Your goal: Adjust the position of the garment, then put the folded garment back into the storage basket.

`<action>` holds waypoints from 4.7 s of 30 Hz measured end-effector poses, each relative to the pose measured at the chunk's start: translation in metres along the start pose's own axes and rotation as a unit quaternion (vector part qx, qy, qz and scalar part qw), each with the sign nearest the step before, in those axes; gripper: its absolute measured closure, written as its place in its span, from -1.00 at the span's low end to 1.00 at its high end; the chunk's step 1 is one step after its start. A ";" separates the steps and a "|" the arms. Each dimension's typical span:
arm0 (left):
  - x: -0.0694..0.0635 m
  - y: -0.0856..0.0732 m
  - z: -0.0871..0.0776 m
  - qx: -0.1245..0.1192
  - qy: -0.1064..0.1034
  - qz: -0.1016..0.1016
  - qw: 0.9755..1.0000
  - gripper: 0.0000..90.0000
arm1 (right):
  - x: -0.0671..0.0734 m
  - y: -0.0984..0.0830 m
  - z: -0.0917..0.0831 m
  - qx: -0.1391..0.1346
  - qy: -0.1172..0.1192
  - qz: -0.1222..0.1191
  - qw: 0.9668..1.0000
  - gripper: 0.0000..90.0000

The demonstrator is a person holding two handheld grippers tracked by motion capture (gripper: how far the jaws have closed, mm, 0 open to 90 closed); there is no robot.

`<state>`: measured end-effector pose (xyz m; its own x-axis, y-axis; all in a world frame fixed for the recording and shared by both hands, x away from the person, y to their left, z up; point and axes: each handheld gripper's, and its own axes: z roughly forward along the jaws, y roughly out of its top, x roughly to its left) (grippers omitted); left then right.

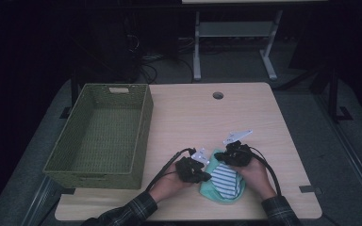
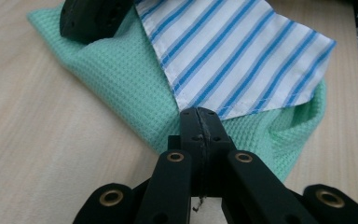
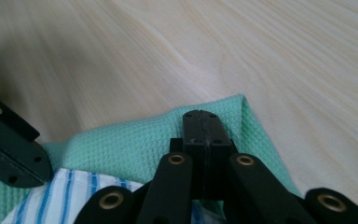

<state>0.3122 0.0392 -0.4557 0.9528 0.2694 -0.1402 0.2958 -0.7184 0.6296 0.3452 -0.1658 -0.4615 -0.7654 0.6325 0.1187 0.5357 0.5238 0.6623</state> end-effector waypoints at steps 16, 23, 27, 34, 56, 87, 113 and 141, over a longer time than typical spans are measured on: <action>0.046 0.000 -0.011 -0.005 0.093 -0.042 0.995 0.99 | -0.014 -0.006 -0.006 0.007 -0.027 0.015 1.000 1.00; 0.037 0.000 -0.039 -0.045 0.079 -0.051 0.995 0.99 | -0.023 -0.008 -0.020 -0.014 -0.034 0.026 0.999 1.00; 0.021 -0.008 -0.053 -0.064 0.048 -0.061 0.995 0.99 | -0.035 -0.006 -0.022 -0.026 -0.042 0.029 0.998 1.00; -0.009 -0.028 -0.053 -0.056 0.002 -0.055 0.997 0.99 | -0.047 0.002 -0.015 -0.035 -0.033 0.037 0.998 1.00; 0.004 -0.031 -0.020 -0.004 0.011 -0.056 0.998 0.99 | -0.043 -0.002 -0.002 -0.010 -0.016 0.022 1.000 1.00; 0.079 0.006 -0.004 -0.004 0.090 -0.073 0.993 0.99 | -0.020 -0.043 -0.038 0.001 -0.014 0.032 0.999 1.00; 0.089 0.018 -0.013 -0.028 0.081 -0.073 0.994 0.44 | -0.014 -0.060 -0.052 -0.029 -0.057 0.058 0.996 0.35; 0.042 0.026 -0.054 -0.022 0.050 -0.026 0.998 -0.50 | -0.039 -0.084 -0.054 -0.051 -0.153 0.095 0.982 -0.69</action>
<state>0.3559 0.0662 -0.4039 0.9240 0.3694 -0.0985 0.3392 -0.6733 0.6570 0.3110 -0.2655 -0.4819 -0.5045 0.8629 0.0295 0.6071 0.3302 0.7227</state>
